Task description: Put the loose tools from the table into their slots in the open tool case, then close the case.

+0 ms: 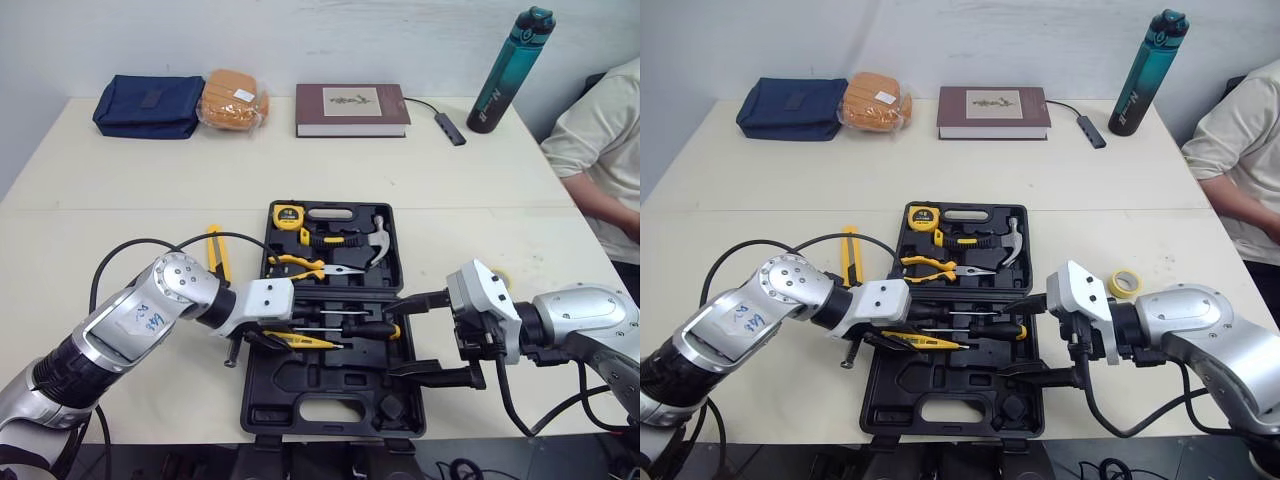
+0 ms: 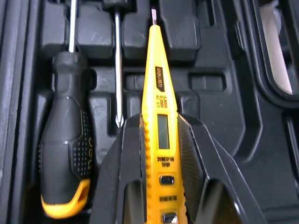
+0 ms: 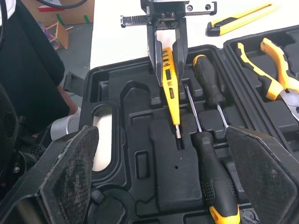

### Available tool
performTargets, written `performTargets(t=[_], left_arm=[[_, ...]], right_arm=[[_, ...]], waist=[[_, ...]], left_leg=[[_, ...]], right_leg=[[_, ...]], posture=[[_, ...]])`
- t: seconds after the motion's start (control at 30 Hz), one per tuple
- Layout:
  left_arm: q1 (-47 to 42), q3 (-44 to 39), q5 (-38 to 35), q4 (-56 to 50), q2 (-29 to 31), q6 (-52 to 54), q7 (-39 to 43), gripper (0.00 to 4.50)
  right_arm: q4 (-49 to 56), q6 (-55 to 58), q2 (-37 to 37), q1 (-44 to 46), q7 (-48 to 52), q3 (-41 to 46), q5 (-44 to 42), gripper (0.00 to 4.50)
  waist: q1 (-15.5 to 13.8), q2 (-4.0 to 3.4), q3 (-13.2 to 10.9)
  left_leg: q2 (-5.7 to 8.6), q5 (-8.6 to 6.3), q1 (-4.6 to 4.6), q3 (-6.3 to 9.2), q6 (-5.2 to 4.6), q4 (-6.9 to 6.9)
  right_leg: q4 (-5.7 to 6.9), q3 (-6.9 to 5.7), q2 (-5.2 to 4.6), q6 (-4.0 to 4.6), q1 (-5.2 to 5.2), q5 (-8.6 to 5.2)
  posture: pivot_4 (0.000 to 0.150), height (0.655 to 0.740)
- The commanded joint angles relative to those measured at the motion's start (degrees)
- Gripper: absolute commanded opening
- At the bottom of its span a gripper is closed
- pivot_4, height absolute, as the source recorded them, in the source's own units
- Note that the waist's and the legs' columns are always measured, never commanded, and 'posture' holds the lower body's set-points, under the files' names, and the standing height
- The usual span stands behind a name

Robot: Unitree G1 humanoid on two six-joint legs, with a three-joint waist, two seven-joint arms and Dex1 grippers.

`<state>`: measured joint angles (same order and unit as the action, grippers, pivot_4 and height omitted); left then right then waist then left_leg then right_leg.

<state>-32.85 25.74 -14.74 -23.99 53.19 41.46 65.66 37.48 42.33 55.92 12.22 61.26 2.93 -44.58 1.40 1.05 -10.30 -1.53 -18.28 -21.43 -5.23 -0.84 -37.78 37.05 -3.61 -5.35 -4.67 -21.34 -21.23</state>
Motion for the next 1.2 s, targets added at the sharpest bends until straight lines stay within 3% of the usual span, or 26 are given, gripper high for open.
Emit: performTargets(t=[0.03,0.47,0.53,0.73,0.87,1.03,1.13,1.2], left_arm=[[-0.48,0.64,0.11,-0.82,-1.09,2.67,0.49,0.34],[0.52,1.00,2.12,0.50,-4.03,3.89,-0.16,0.34],[0.68,0.65,1.73,0.44,-4.26,3.88,-0.11,1.39],[0.37,-3.51,-0.71,-0.61,-4.30,3.99,0.00,3.89],[2.76,-8.58,-4.21,-0.77,-3.21,0.02,2.32,3.89],[9.30,-14.07,-5.25,4.42,-7.71,-16.46,3.06,3.89],[12.24,-15.22,-6.05,7.97,-10.84,-23.50,4.67,3.00],[13.30,-15.72,-6.75,9.25,-11.99,-24.97,5.11,2.11]], right_arm=[[2.02,-1.12,0.45,-0.57,-0.44,1.90,-0.22,4.50],[1.98,-1.11,-0.40,-0.77,-1.68,1.47,-0.59,4.50],[1.95,-1.25,-0.46,-0.87,-1.72,1.37,-0.49,4.50],[1.95,-1.54,-0.65,-1.12,-1.81,1.18,-0.36,4.50],[2.05,-1.88,-0.48,-1.60,-1.83,1.42,-0.43,4.50],[1.75,-2.14,-0.64,-1.61,-1.91,1.49,-0.61,4.50],[1.26,-2.29,-1.37,-1.03,-2.22,1.01,-0.64,4.50],[1.07,-2.31,-1.72,-0.77,-2.22,0.86,-0.64,4.50]], waist=[[-0.10,0.00,0.00],[-1.27,0.00,0.00],[-1.32,0.00,0.00],[-1.29,0.00,0.00],[-1.16,0.00,0.00],[-1.26,0.00,0.00],[-1.28,0.00,0.00],[-1.27,0.00,0.00]], left_leg=[[0.00,0.00,0.00,0.01,0.00,-0.02],[0.01,-0.07,0.12,0.07,-0.12,-0.18],[0.01,-0.07,0.12,0.07,-0.12,-0.19],[0.01,-0.07,0.17,0.11,-0.13,-0.21],[0.00,-0.07,0.14,0.12,-0.13,-0.22],[0.00,-0.07,0.17,0.13,-0.13,-0.22],[0.00,-0.09,0.17,0.15,-0.15,-0.25],[0.00,-0.09,0.15,0.17,-0.16,-0.25]], right_leg=[[0.00,0.00,0.00,0.00,0.02,0.00],[-0.07,-0.02,-0.02,-0.07,0.30,0.04],[-0.08,-0.02,-0.02,-0.07,0.31,0.04],[-0.10,-0.07,-0.03,-0.08,0.40,0.04],[-0.09,-0.08,-0.02,-0.08,0.37,0.04],[-0.11,-0.11,-0.04,-0.08,0.40,0.04],[-0.15,-0.15,-0.05,-0.09,0.44,0.05],[-0.15,-0.17,-0.05,-0.10,0.42,0.05]], posture=[[0.150,0.7400],[0.150,0.7400],[0.150,0.7400],[0.150,0.7400],[0.150,0.7400],[0.150,0.7400],[0.150,0.7400],[0.150,0.7400]])
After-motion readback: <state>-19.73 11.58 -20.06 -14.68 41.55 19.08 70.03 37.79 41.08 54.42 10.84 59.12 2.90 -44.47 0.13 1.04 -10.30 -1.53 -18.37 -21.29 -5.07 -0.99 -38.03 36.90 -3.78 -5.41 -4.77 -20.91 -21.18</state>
